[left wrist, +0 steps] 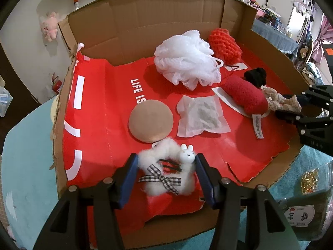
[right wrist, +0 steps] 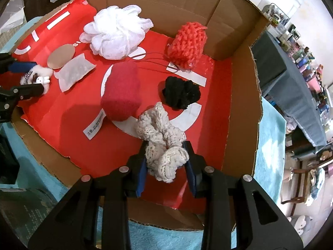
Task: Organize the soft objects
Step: 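Open both tools to drop the scrunchies into the box, then withdraw both open tools from the box back over the table, then grasp the white rolled cloth with the left tool while the right tool grasps the blue rolled cloth, then lift both rolled cloths and carry them over into the cardboard box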
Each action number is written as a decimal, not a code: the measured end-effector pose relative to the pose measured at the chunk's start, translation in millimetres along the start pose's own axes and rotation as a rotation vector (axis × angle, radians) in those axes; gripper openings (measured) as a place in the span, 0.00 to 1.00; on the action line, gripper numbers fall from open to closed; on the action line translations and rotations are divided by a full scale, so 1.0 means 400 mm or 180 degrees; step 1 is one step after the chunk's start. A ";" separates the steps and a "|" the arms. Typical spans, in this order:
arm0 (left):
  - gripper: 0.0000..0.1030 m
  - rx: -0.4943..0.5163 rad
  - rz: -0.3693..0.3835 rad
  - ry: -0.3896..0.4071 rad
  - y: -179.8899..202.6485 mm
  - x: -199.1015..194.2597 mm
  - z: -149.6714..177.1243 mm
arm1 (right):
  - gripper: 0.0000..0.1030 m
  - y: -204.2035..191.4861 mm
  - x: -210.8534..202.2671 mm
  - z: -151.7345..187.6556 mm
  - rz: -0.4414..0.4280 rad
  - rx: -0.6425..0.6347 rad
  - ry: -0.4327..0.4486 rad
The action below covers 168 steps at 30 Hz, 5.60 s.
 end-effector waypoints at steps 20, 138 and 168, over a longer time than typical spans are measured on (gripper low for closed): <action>0.90 -0.0206 0.0061 0.0522 -0.010 -0.169 -0.019 | 0.63 -0.019 -0.154 0.002 0.0070 0.0105 0.0425; 1.00 -0.0620 -0.0288 0.0638 0.045 -0.291 0.454 | 0.92 -0.400 -0.153 0.371 -0.0763 0.0665 0.1060; 0.16 -0.0451 0.0417 0.0794 0.185 -0.322 0.419 | 0.23 -0.428 -0.237 0.387 -0.0986 0.0327 0.1458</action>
Point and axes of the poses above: each gripper's, at about its wrist camera, not at the fingertips, and x roughly the way its jaws point, y to its right, z to its underside, the point moved 8 cm from there along x, roughly the way its jaws point, and after that the axes turned 13 degrees about -z, right-handed, at the moved point
